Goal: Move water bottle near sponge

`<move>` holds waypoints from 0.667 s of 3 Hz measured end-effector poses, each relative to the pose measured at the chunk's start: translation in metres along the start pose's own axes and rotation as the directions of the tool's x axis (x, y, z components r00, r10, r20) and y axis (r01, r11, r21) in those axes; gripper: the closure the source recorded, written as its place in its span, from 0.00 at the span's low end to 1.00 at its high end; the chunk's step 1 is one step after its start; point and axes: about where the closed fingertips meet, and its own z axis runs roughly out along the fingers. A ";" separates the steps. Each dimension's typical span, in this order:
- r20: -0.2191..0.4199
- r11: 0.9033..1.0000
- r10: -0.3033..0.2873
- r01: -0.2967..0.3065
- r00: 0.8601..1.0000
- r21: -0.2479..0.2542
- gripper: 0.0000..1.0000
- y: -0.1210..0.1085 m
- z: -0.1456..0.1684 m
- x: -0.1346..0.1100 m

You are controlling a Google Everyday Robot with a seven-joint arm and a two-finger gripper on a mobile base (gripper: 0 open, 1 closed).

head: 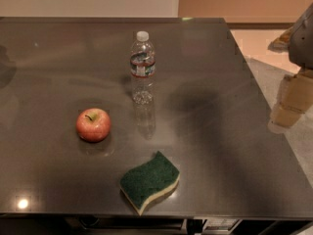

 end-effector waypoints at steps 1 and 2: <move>0.000 1.000 0.000 0.000 1.000 0.000 0.00 0.000 0.000 0.000; 0.035 1.000 -0.008 0.009 0.999 -0.016 0.00 -0.013 0.010 -0.015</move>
Offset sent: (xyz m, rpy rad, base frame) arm 0.0426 0.0272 -0.0120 0.0796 0.0322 0.0471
